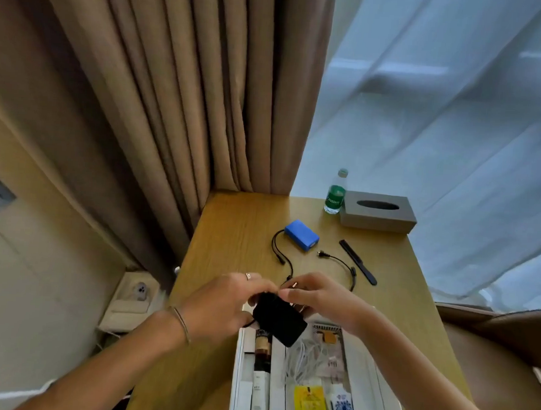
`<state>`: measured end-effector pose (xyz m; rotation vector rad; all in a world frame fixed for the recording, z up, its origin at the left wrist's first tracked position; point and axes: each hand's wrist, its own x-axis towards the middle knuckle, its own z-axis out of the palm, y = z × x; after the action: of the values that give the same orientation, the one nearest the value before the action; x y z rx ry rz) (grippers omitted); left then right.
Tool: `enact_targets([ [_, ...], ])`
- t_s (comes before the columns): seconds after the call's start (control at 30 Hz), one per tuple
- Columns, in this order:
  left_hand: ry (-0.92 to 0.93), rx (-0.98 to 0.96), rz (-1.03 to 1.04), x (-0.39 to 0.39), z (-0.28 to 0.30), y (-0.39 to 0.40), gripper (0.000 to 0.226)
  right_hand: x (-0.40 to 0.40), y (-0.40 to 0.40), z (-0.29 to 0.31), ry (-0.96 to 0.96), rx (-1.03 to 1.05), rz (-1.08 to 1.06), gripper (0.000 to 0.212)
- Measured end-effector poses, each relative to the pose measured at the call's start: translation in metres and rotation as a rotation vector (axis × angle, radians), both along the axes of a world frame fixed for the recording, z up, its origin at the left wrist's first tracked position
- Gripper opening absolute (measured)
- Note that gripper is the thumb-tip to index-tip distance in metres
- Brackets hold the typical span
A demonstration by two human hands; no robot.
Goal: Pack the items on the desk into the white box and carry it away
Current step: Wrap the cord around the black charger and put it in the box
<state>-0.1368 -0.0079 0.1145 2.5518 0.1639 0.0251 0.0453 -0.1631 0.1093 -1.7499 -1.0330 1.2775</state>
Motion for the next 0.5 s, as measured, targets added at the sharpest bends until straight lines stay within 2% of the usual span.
enact_targets([
  [0.13, -0.019, -0.019, 0.009, 0.005, -0.022, -0.006, 0.072, 0.002, -0.012, -0.008, 0.002, 0.003, -0.069, 0.028],
  [0.23, -0.033, -0.114, 0.043, 0.009, -0.04, -0.01, 0.071, 0.003, -0.025, -0.019, -0.037, -0.05, -0.11, 0.029],
  [0.33, -0.069, -0.165, 0.146, 0.009, -0.059, -0.009, 0.059, 0.008, -0.04, -0.031, -0.065, -0.126, -0.147, 0.027],
  [0.5, -0.058, -0.056, 0.382, 0.0, -0.099, -0.007, 0.044, 0.007, -0.064, -0.056, -0.073, -0.198, -0.156, 0.014],
])
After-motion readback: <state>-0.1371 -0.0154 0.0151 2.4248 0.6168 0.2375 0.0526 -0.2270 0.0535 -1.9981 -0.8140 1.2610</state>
